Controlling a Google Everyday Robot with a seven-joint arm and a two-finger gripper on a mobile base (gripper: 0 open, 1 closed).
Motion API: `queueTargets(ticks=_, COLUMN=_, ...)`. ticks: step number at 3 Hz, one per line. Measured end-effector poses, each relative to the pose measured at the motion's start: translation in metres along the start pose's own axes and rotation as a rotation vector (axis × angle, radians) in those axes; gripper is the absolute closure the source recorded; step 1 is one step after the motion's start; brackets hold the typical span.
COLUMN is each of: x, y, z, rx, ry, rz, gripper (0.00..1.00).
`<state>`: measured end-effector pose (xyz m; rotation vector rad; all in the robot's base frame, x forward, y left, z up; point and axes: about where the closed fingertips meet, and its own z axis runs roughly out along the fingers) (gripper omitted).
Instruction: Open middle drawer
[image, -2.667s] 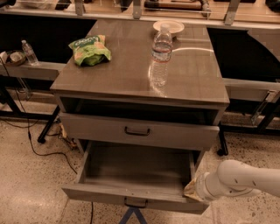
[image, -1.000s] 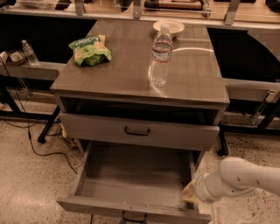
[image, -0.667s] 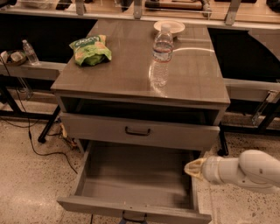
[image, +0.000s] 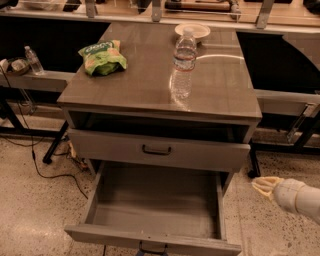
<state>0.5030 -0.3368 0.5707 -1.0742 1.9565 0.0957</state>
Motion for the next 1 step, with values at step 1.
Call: queueTargets(ticks=1, x=0.022, y=-0.0337, z=-0.0165, rx=0.072, ry=0.088, rz=0.01, gripper=1.0)
